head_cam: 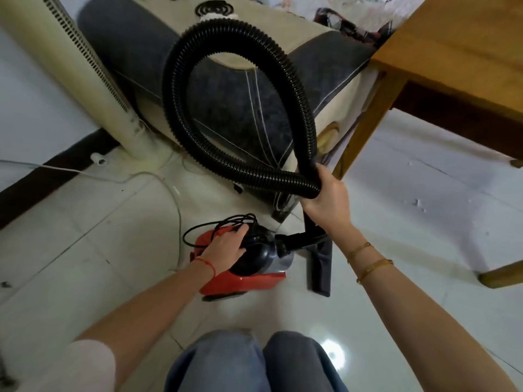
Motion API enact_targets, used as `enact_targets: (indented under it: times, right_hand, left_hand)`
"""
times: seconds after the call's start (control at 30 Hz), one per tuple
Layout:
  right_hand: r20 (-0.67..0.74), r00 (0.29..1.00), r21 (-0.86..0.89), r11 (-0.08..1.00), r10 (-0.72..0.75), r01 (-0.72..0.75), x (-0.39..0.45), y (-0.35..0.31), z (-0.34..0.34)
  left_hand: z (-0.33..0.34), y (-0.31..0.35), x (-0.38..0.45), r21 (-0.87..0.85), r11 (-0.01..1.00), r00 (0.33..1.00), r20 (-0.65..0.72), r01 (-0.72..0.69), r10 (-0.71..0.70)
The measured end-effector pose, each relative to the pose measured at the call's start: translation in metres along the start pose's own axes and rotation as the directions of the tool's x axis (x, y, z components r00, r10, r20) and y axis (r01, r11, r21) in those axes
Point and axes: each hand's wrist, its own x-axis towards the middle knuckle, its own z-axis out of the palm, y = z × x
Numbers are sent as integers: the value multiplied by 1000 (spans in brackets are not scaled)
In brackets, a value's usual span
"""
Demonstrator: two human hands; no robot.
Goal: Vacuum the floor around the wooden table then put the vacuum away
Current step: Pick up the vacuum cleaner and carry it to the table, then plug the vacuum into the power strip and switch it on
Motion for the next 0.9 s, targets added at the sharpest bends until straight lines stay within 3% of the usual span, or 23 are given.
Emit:
enact_targets:
  times: [0.4, 0.7, 0.8, 0.9]
  right_hand:
    - [-47, 998, 54, 998, -36, 38, 6, 19, 50]
    - [-10, 999, 44, 998, 36, -36, 18, 30, 68]
    - [2, 1000, 39, 999, 17, -17, 18, 30, 68]
    - [7, 999, 8, 999, -41, 41, 12, 30, 69]
  left_hand:
    - [58, -34, 16, -19, 1000, 999, -37, 10, -11]
    - [65, -34, 32, -45, 999, 1000, -21, -24, 23]
    - [61, -32, 32, -38, 999, 1000, 11, -13, 13]
    - [55, -28, 34, -29, 999, 998, -44, 41, -43]
